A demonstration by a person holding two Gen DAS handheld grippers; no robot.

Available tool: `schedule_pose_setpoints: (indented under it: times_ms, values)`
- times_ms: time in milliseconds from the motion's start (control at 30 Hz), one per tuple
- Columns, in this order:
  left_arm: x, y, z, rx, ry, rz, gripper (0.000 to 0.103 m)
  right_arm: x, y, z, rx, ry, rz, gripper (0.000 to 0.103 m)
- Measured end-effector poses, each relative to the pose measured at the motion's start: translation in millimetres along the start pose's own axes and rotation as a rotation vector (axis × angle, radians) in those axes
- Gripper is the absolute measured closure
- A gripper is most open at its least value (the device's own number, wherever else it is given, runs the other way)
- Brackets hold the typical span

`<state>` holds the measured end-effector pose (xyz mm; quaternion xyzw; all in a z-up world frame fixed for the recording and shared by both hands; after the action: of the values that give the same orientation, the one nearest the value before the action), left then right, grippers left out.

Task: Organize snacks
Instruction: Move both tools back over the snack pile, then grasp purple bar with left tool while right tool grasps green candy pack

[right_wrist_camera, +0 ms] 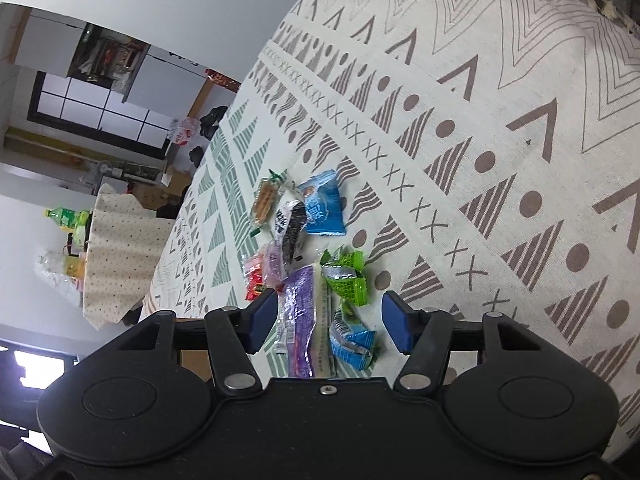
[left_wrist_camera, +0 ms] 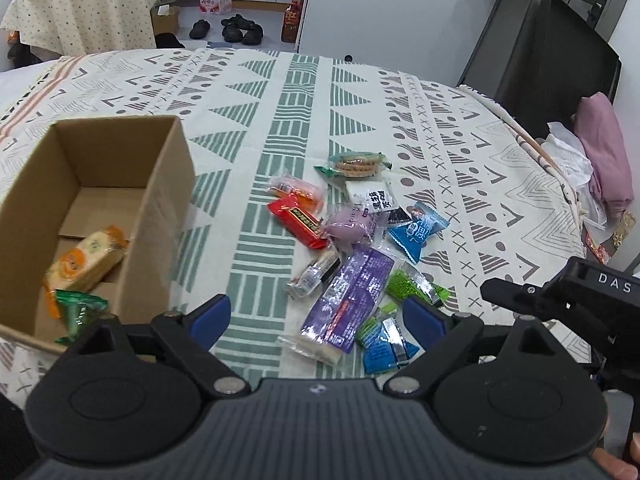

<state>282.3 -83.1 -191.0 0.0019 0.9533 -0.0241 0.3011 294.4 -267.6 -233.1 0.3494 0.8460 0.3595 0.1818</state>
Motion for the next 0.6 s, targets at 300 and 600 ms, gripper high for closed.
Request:
schedule_pose_setpoints:
  times_ms: [300, 600]
  values:
    - [1, -9, 41, 0.048, 0.046, -0.008, 0.025, -4, -1, 23, -0.003, 0.025, 0.01, 0.056]
    - [3, -15, 78, 0.084, 0.106, -0.006, 0.028, -6, -6, 50, 0.043, 0.035, -0.003, 0.057]
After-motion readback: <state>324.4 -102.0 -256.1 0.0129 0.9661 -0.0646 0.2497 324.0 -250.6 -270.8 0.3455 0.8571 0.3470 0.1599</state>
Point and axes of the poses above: each gripper's, at about its wrist camera, not at the fingertips, and z roughly the way its jaws point, y to its left, x to its underside, the point moved 7 cm from there along z, roughly the way its jaws point, and after that the axes turned 12 degrees about z, right-handed, at the moved point
